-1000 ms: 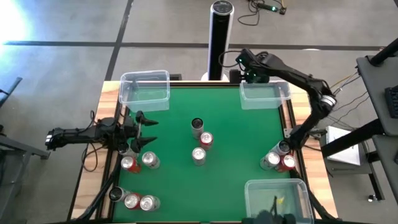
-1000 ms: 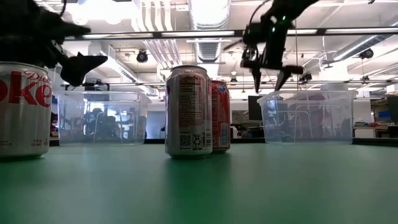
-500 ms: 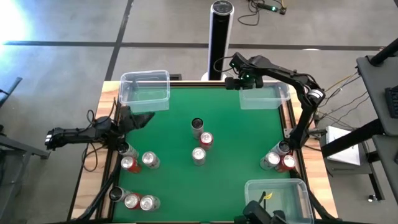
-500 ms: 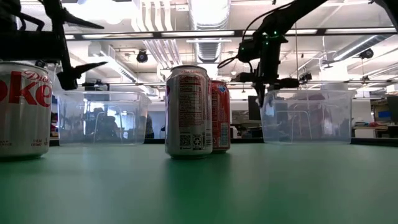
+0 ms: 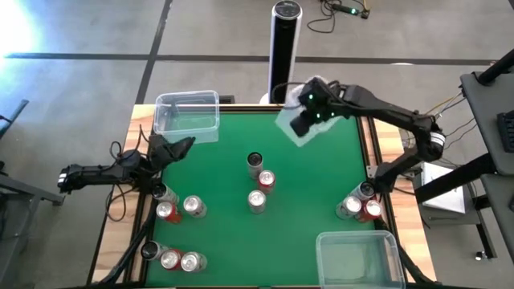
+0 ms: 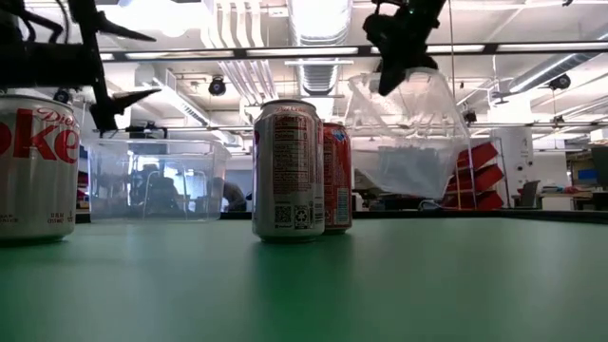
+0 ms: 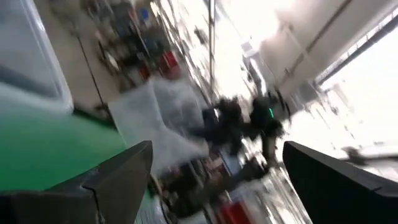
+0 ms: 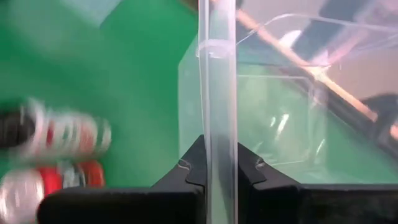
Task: Sort soda cans
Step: Move the top right transparent bin to the top center of the table
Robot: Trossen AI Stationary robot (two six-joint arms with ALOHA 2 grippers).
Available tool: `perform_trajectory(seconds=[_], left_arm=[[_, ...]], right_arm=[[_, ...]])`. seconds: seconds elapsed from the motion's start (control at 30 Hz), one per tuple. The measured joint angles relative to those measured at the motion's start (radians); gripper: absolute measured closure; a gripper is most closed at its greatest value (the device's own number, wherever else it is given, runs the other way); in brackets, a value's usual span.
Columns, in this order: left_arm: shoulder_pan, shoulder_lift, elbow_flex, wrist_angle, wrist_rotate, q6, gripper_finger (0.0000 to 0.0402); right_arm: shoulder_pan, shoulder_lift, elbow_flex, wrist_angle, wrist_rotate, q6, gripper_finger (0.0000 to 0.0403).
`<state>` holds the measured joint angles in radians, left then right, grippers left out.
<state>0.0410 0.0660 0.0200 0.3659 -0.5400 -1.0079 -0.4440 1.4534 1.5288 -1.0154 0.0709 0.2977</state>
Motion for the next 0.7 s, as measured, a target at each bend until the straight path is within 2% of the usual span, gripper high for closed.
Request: perform_trajectory(seconds=[0.13,0.23,0.33,0.43,0.53,0.7], left_arm=[[0.006,0.003,0.0,0.18,-0.076,0.115,0.0057],[0.007,0.005,0.0,0.234,-0.123,0.136,0.0057],[0.006,0.008,0.013,0.23,-0.061,0.151,0.0057],[0.003,0.038,0.081,0.218,0.016,0.23,0.0058],[0.003,0.092,0.206,0.123,0.026,0.368,0.0064],[0.003,0.213,0.453,-0.262,-0.051,0.493,0.0069]], right_arm=[[0.083,0.032,0.0,0.061,0.015,-0.183,0.0384],[0.11,0.089,0.0,0.071,0.004,-0.31,0.0384],[0.122,0.159,0.009,0.081,-0.004,-0.43,0.0384],[0.127,0.226,0.048,0.069,-0.033,-0.506,0.0384],[0.128,0.291,0.108,0.078,-0.068,-0.555,0.0384],[0.133,0.394,0.214,0.081,-0.159,-0.605,0.0383]])
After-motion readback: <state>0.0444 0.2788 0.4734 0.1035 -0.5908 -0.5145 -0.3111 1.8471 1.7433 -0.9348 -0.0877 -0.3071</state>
